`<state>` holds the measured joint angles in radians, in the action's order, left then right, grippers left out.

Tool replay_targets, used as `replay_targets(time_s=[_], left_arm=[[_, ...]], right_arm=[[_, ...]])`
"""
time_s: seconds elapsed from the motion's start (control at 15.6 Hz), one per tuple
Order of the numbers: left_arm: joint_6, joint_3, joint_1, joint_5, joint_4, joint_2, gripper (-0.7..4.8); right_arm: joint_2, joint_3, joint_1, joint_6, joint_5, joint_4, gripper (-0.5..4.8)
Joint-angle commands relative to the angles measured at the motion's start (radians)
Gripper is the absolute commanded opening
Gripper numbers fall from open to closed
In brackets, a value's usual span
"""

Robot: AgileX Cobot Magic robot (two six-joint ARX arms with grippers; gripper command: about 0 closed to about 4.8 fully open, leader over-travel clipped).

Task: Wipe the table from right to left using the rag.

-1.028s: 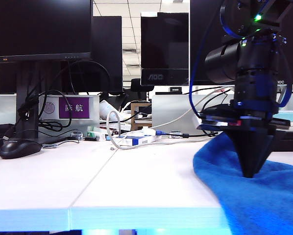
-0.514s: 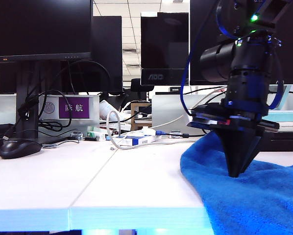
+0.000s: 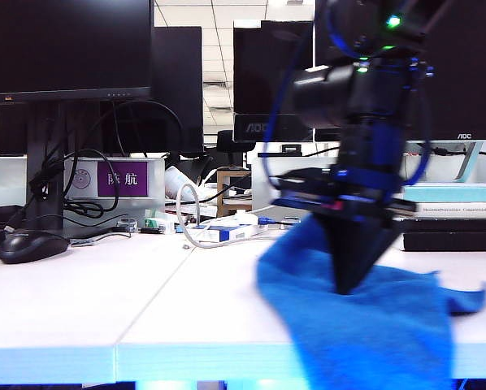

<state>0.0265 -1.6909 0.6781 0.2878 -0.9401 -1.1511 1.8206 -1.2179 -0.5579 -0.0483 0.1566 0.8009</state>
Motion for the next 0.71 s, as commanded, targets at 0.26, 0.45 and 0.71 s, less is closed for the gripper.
replay_targets(time_s=[0.26, 0.45, 0.71], left_arm=[[0.003, -0.004, 0.002, 0.008, 0.008, 0.003, -0.05], [0.003, -0.004, 0.002, 0.008, 0.000, 0.003, -0.05], [0.003, -0.004, 0.002, 0.007, -0.008, 0.003, -0.05]], right_arm=[[0.110, -0.105, -0.124, 0.023, 0.021, -0.033, -0.01], [0.172, -0.189, -0.176, 0.023, 0.021, -0.027, -0.01], [0.262, -0.298, -0.242, 0.023, 0.021, -0.021, -0.01]])
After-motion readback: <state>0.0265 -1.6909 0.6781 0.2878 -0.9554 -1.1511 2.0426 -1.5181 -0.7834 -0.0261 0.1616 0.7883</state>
